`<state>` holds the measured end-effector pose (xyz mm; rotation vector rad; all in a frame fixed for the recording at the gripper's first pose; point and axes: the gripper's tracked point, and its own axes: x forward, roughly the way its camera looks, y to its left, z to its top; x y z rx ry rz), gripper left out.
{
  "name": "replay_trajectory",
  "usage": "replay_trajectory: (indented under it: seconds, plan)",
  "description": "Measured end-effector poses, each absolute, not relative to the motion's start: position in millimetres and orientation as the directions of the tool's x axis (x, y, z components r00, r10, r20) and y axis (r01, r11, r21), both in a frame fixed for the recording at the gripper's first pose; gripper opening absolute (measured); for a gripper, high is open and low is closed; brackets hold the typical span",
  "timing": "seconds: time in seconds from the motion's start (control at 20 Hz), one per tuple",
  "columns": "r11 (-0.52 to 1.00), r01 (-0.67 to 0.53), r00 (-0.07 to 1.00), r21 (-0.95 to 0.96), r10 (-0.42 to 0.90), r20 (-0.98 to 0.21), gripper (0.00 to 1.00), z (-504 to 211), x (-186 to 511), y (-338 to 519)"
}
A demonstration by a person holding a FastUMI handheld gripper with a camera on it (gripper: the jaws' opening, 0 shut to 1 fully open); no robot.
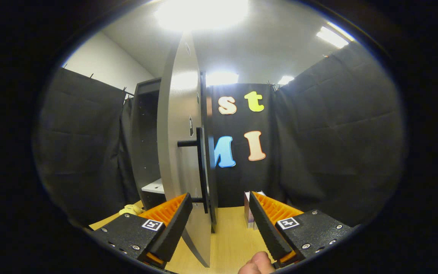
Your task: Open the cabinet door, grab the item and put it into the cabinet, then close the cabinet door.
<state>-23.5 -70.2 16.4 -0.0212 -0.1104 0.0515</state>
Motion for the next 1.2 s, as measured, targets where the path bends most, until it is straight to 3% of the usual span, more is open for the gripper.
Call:
replay_trajectory:
  seconds: [0.3,0.45,0.7,1.2]
  plan:
    - [0.992,-0.124,0.958,0.017,0.115,0.261,0.93,14,-76,-41]
    - [0.989,-0.144,0.951,0.024,0.131,0.281,0.93,-10,-90,-8]
    - [0.967,-0.248,0.953,0.063,0.232,0.197,0.93,-99,-83,92]
    - [0.992,-0.119,0.993,-0.043,0.120,0.011,0.94,-281,-2,158]
